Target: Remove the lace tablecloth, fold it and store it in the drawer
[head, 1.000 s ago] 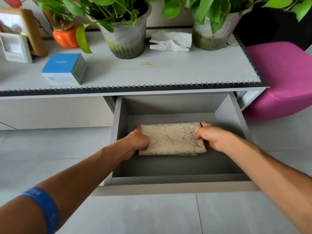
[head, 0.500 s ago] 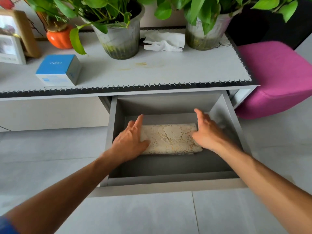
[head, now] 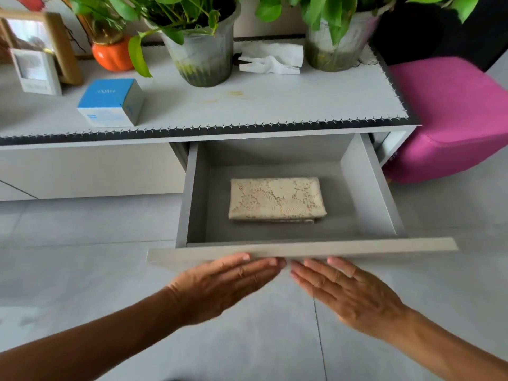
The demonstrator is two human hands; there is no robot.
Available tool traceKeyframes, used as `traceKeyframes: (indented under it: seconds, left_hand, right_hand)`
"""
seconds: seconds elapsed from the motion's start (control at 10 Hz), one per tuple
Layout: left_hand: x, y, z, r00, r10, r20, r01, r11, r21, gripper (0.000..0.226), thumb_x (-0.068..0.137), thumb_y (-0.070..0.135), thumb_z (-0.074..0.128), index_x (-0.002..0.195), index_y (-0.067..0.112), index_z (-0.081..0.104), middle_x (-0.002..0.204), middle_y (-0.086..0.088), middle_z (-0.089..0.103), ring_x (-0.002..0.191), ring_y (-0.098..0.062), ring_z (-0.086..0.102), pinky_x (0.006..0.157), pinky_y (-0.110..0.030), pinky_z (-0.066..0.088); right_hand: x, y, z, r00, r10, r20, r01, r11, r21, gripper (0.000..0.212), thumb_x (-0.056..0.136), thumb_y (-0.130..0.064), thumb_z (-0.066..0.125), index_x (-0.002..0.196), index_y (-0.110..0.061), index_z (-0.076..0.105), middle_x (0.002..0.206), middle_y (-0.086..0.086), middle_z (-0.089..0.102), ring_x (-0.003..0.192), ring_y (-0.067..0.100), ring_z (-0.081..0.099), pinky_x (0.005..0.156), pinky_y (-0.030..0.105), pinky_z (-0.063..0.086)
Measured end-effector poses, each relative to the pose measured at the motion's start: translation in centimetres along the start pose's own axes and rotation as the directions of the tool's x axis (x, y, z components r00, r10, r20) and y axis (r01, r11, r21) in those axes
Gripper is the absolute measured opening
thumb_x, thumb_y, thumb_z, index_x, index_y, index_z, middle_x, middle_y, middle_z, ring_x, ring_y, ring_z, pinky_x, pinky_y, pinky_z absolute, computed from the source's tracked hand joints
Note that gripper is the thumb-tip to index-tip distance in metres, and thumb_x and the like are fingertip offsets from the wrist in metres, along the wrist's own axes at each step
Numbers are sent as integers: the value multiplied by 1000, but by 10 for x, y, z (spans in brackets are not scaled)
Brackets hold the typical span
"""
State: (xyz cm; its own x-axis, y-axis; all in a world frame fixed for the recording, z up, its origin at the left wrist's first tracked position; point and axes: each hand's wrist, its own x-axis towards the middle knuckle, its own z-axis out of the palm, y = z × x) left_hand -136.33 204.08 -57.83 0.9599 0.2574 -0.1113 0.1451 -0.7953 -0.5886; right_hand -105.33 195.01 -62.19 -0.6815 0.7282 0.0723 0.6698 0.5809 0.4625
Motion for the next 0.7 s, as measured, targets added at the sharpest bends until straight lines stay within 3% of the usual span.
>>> traceKeyframes:
  seconds: [0.1,0.2,0.3,0.4,0.5,0.6,0.7]
  left_hand:
    - [10,-16,15,994,-47,-94,49,998,24,73,86,21,46,152,5,18,162,-10,12,149,-27,5,121,-44,-5]
    - [28,-49,30,983,-115,-146,117,993,3,73,86,15,41,152,2,12,162,-16,6,149,-30,4,121,-46,3]
    - [37,-63,35,983,-159,-97,155,987,-46,71,87,16,40,152,4,15,160,-22,9,148,-35,10,120,-48,16]
    - [45,-82,39,961,-274,-16,269,951,-150,74,81,13,46,152,11,24,157,-27,16,146,-41,15,116,-51,26]
    - [47,-100,39,924,-373,80,382,905,-188,77,80,16,52,152,14,25,158,-25,13,146,-41,12,116,-53,24]
    - [48,-121,38,851,-417,318,488,852,-190,79,88,29,47,154,19,4,160,-18,-13,148,-36,-9,119,-50,11]
    - [44,-123,38,819,-403,408,524,815,-248,77,92,37,46,154,24,1,162,-14,-12,149,-31,-5,120,-45,12]
  right_hand:
    - [10,14,8,995,86,-43,-85,996,10,68,86,-2,34,153,-13,28,164,3,18,151,21,15,124,44,3]
    - [31,50,19,978,196,-68,-195,981,18,72,85,2,38,154,-14,24,164,1,17,151,22,16,123,47,10]
    - [45,71,21,957,287,-33,-287,958,-2,74,85,2,42,155,-14,23,165,1,16,151,23,15,121,51,17]
    - [67,96,19,880,464,102,-468,884,12,78,78,-4,55,152,-15,31,165,-1,12,151,28,14,116,57,22]
    - [84,110,13,807,561,186,-579,813,64,77,76,-10,61,149,-15,37,166,-3,7,150,33,14,113,57,26]
    - [101,126,3,725,595,347,-665,736,127,75,84,-20,57,153,-20,27,165,-7,-13,151,35,7,114,53,25]
    - [100,128,2,726,547,417,-666,711,227,70,88,-23,55,152,-23,27,165,-4,-11,151,30,10,115,46,27]
